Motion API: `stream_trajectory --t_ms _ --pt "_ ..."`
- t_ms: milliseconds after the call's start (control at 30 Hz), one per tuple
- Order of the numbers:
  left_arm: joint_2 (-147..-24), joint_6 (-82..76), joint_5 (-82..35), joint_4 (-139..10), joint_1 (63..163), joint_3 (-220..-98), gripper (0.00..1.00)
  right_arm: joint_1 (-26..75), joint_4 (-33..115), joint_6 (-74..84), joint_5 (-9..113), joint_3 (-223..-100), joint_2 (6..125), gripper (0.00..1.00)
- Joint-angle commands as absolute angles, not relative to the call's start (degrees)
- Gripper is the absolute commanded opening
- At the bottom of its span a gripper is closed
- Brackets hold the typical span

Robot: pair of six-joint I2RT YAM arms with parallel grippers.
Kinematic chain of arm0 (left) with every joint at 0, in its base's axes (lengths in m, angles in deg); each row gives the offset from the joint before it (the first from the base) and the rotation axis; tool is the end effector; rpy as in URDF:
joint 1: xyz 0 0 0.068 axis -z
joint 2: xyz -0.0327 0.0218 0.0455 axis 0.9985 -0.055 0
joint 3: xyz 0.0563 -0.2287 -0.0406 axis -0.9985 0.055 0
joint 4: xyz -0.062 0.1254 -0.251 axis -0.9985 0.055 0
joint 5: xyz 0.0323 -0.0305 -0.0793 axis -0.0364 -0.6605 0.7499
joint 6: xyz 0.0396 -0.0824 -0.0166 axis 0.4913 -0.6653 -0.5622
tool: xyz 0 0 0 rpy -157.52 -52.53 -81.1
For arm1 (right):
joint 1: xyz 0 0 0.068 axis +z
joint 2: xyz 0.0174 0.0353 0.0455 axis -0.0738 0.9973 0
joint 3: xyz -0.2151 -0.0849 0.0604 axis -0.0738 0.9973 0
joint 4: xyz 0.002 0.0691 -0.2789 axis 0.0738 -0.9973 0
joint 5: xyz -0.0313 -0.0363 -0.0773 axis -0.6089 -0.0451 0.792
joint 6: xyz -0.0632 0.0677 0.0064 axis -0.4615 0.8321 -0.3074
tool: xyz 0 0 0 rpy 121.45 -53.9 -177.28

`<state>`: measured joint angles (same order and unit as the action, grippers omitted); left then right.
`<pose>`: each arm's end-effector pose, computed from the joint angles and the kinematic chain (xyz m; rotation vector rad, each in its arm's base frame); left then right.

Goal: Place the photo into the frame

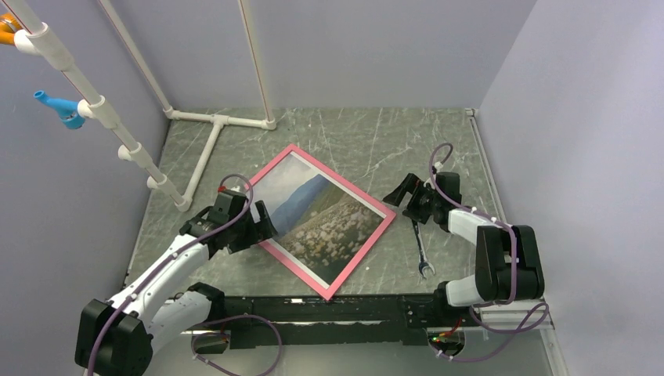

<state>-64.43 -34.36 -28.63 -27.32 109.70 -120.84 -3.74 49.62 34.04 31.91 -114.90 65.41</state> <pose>0.2315 -0.1027 0.1330 -0.4329 2.5735 -0.5098 0.3070 0.0417 0.0623 0.4768 2.3341 0.8770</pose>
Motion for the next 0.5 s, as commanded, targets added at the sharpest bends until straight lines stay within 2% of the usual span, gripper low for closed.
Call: stream_trajectory --t_ms 0,300,467 --pt "-63.2 -35.8 -26.3 -29.2 107.3 -119.5 0.99 -4.0 44.8 29.0 37.2 -119.6 67.3 1.0" --pt "-65.6 -35.7 -20.8 -37.4 102.7 -115.3 0.99 -0.4 38.3 23.7 30.1 -132.1 81.0 1.0" --pt "-68.1 -35.2 -20.4 -41.6 101.5 -114.4 0.99 4.5 36.8 22.6 29.5 -134.2 83.4 0.99"
